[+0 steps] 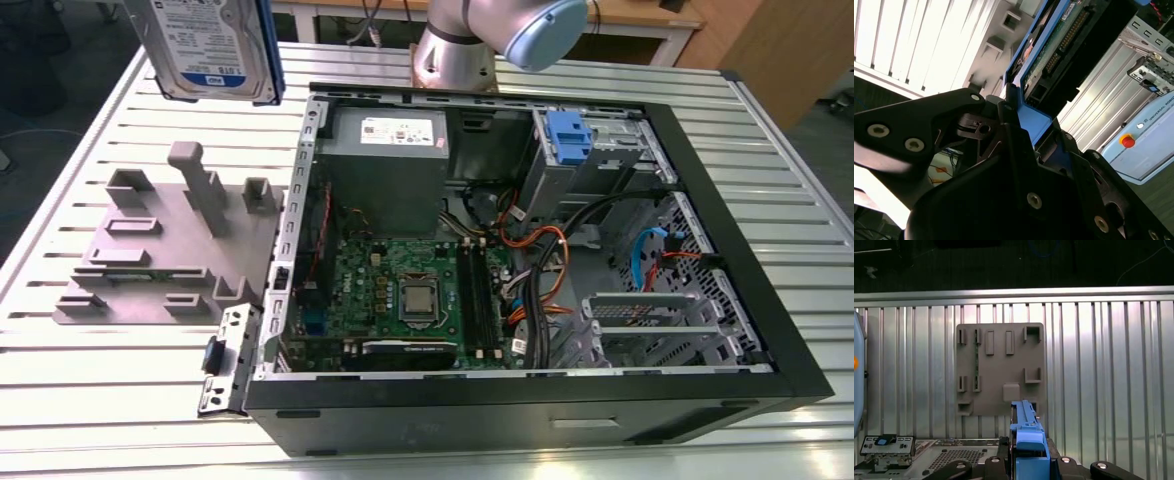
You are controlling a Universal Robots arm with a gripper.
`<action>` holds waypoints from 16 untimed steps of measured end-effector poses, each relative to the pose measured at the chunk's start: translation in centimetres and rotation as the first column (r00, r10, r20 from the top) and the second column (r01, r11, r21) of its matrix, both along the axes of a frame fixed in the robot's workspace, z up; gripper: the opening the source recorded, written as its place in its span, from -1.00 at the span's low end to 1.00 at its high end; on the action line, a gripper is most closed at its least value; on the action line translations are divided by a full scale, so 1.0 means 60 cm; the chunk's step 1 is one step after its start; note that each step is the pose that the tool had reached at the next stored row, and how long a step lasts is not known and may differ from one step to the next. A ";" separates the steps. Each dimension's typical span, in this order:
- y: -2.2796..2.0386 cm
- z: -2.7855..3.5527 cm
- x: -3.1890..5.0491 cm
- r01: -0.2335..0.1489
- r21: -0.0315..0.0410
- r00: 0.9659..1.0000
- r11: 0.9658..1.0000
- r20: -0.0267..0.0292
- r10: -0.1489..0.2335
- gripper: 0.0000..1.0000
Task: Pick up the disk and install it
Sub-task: 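Pick up the disk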
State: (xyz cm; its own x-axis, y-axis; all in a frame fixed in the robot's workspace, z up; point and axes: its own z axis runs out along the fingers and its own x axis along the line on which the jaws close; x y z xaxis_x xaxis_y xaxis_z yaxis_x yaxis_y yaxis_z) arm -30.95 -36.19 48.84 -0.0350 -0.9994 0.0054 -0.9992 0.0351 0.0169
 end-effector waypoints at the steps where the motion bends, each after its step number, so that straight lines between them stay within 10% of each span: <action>1: 0.0000 0.000 0.001 0.000 0.000 1.000 1.000 0.000 0.000 -0.26; 16: 0.0000 0.000 0.014 0.000 0.000 1.000 1.000 0.000 0.000 -0.26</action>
State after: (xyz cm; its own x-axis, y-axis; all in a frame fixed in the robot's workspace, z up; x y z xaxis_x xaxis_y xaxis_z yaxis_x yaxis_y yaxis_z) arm -30.12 -36.19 48.84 -0.0351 -0.9994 0.0054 -0.9992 0.0352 0.0170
